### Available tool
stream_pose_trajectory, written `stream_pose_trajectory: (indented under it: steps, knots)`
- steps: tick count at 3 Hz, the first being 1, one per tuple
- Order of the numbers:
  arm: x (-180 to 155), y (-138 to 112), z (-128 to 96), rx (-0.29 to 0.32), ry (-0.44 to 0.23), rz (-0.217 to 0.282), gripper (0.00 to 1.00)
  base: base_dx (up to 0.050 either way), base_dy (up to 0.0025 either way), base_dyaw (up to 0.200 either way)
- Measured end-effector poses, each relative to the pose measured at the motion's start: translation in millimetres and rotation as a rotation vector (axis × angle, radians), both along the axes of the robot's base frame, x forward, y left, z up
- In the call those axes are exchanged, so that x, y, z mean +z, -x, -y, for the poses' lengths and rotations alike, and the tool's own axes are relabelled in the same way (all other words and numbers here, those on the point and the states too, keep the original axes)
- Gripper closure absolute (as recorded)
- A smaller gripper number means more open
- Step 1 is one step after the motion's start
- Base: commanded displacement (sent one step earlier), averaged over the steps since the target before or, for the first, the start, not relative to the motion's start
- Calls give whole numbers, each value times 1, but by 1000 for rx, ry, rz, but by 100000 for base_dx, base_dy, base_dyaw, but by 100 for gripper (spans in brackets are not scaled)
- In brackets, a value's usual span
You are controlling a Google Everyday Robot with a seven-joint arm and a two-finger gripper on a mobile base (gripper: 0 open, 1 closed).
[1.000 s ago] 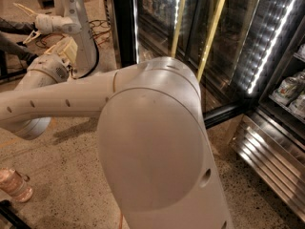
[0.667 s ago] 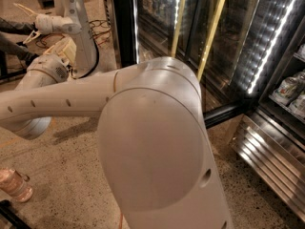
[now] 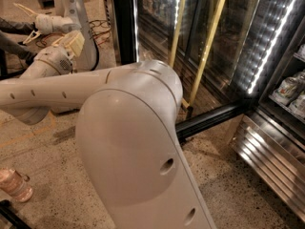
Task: Close left fridge door
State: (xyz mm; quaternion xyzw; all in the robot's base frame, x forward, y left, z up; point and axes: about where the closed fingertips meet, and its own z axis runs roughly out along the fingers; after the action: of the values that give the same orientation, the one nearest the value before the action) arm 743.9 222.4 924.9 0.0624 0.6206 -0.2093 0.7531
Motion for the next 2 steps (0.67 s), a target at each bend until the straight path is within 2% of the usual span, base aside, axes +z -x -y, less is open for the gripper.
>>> stream_pose_trajectory:
  steps: [1,2]
  knots:
    - [8,-17,9,-51,-16,33,100,0,0,0]
    - [16,-36,15,-62,-18,51,100,0,0,0]
